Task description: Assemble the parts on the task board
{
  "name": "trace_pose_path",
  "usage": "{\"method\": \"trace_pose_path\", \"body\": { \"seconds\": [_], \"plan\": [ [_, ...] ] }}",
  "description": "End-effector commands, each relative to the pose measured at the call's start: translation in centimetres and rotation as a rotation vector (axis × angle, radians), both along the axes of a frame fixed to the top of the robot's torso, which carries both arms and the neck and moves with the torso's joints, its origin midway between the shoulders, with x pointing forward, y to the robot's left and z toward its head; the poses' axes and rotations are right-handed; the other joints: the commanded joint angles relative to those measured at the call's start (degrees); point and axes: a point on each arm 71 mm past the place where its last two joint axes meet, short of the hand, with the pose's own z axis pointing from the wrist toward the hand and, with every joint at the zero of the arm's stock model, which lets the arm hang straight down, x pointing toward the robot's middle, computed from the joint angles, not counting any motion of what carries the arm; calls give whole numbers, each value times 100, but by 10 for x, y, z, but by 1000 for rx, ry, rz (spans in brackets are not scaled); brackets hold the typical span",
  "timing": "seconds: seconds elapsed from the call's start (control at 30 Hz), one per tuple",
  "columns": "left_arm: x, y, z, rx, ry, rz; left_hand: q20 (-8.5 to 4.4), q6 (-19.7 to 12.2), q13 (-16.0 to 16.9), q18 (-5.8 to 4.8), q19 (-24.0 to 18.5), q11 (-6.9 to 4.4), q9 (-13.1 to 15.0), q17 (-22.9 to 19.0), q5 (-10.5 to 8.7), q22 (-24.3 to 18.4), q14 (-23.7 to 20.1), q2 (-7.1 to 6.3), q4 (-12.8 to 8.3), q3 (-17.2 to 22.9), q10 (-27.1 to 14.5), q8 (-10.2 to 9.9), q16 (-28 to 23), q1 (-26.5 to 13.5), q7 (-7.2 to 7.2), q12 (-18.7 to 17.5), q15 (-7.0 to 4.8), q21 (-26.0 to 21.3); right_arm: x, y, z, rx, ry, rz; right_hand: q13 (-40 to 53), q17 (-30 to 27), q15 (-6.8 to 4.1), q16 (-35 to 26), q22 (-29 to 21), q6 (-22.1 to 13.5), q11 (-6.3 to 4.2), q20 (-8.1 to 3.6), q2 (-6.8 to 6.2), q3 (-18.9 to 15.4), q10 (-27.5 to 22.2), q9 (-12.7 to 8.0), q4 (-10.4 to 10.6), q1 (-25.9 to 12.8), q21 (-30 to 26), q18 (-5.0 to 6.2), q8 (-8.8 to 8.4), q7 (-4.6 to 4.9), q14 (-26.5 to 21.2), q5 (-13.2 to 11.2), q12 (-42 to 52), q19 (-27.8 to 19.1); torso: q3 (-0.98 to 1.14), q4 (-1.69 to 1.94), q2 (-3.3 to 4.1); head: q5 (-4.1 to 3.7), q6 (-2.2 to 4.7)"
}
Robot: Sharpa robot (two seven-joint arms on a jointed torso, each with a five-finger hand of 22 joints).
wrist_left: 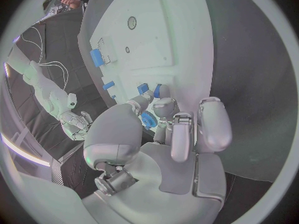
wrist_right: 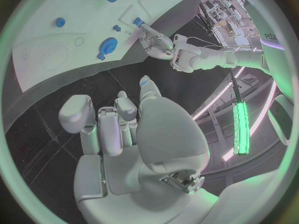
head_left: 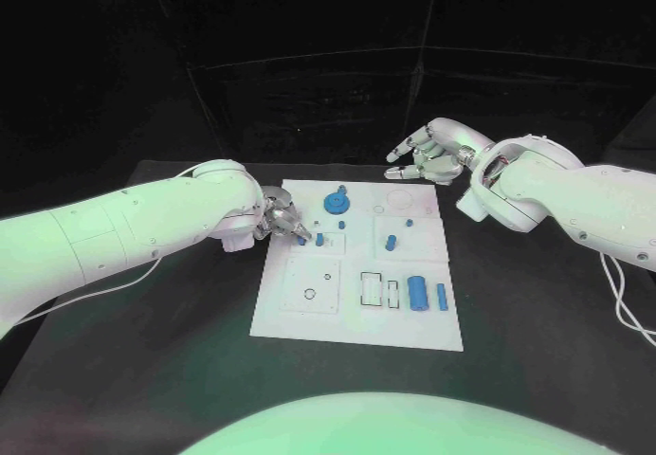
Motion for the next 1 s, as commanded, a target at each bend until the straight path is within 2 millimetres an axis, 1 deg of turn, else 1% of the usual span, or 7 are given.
{"method": "trace_pose_path", "body": {
  "seconds": [0.03,0.23,0.47,0.67,0.7,0.83,1.0],
  "plan": [
    [1,2,0,13,-1,5,-13,37,-15,-64,21,-11,-28,1461,-1,13,574,-7,70,-175,17,-13,27,-67,-1,23,-45,33,0,1,1,3,-1,8,-8,143,-18,-20,-9,-17,13,-4,45,-32,-37,5,13,3,-36,90,17,12,282,18,-29,-48,-4,2,0,-4,3],
    [3,4,0,14,-5,14,-15,59,-16,-68,27,-9,-67,1470,-2,39,576,20,222,-472,17,-20,30,-114,0,30,-46,44,0,1,1,3,-1,7,-7,141,-18,-21,-16,-17,13,-4,45,-35,-36,6,15,1,-40,91,18,12,282,18,-28,-51,2,3,-3,-6,7],
    [3,4,0,12,-9,16,-17,75,-12,-69,29,-10,-103,1472,-4,50,576,13,347,-794,20,-21,31,-115,0,39,-47,43,0,1,1,3,-1,7,-7,141,-18,-21,-16,-17,13,-4,45,-35,-36,6,15,1,-40,91,18,12,282,18,-28,-51,-3,5,-2,-3,4],
    [3,4,1,-4,-24,24,-21,90,-2,-72,34,-16,-137,1483,-11,73,579,-21,488,-1196,26,-16,36,-110,-10,52,-52,50,0,1,1,3,-1,8,-7,141,-18,-21,-16,-17,13,-4,45,-35,-36,6,15,1,-40,91,18,12,282,18,-28,-51,-4,3,1,-7,7],
    [2,5,2,-15,-29,29,-22,98,4,-73,35,-19,-146,1486,-24,75,579,-14,542,-1337,30,-9,37,-100,-20,58,-59,49,0,1,1,3,-1,8,-7,141,-18,-21,-16,-17,13,-4,45,-35,-36,6,15,1,-40,91,18,12,282,18,-28,-51,-8,2,0,-7,8],
    [2,9,5,-76,-61,54,-28,92,-8,-66,29,-22,-154,1471,-22,52,576,-13,574,-1441,23,-8,31,-77,-17,51,-59,30,1,0,1,3,-1,7,-7,141,-18,-21,-16,-17,13,-4,45,-35,-36,6,15,1,-40,91,18,12,282,18,-28,-51,-6,6,-1,-21,4],
    [4,15,13,-212,-130,111,-25,-6,-243,-16,-50,-1,-171,1323,-19,-192,541,8,637,-1658,-117,-17,-33,5,11,-100,-49,-161,1,0,1,2,-1,6,-7,141,-18,-21,-16,-17,13,-4,45,-35,-36,6,15,1,-40,91,18,12,282,18,-28,-51,0,11,-4,-27,6]
  ]
}}
